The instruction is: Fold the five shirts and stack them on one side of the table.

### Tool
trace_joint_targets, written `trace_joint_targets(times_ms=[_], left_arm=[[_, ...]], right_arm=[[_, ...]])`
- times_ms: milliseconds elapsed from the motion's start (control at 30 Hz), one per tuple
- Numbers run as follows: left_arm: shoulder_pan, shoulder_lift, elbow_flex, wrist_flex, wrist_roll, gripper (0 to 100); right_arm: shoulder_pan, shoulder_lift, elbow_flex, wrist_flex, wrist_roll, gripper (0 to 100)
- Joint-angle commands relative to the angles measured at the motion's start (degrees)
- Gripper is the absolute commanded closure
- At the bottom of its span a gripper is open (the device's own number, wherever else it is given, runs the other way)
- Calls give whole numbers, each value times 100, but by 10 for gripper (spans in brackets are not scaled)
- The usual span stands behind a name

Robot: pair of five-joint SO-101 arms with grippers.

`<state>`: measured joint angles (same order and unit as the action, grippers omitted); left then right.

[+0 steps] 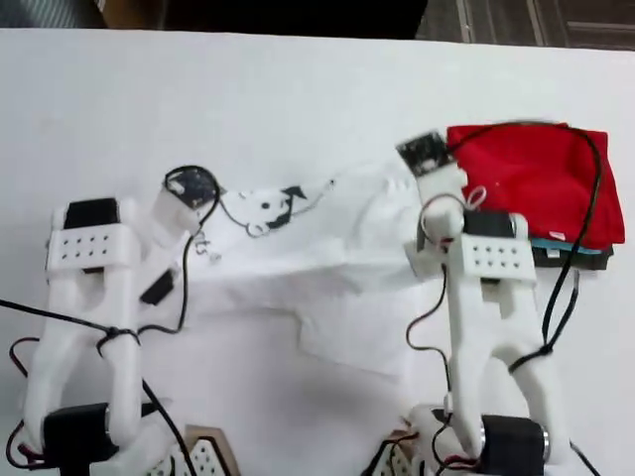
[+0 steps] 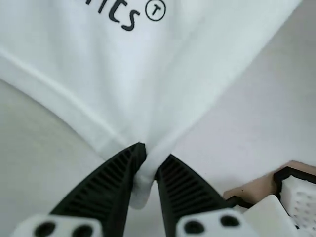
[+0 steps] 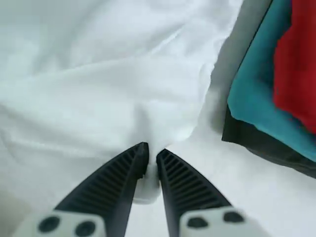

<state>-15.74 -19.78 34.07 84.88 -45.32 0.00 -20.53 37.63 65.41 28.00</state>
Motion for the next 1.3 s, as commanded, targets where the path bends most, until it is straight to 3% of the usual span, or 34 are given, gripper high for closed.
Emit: trace_joint_targets(times_ms=[0,167,400,667,767,1267], left_arm=[[-158,-229,4,123,-26,975],[-176,-229,532,18,-53,975],[-176,-185,1244,-905,-18,975],[-501,1292,690,-1213,-53,972],[-738,1688,259,-1116,-62,972],[-818,1785,-356,-1002,-53,966]], right_arm=[[295,-365,316,-251,185,976],[338,-365,695,-400,211,976],[338,-365,1099,-637,211,976],[295,-365,1371,-699,229,974],[295,-374,1371,-629,589,928],[180,-409,1125,-646,677,897]])
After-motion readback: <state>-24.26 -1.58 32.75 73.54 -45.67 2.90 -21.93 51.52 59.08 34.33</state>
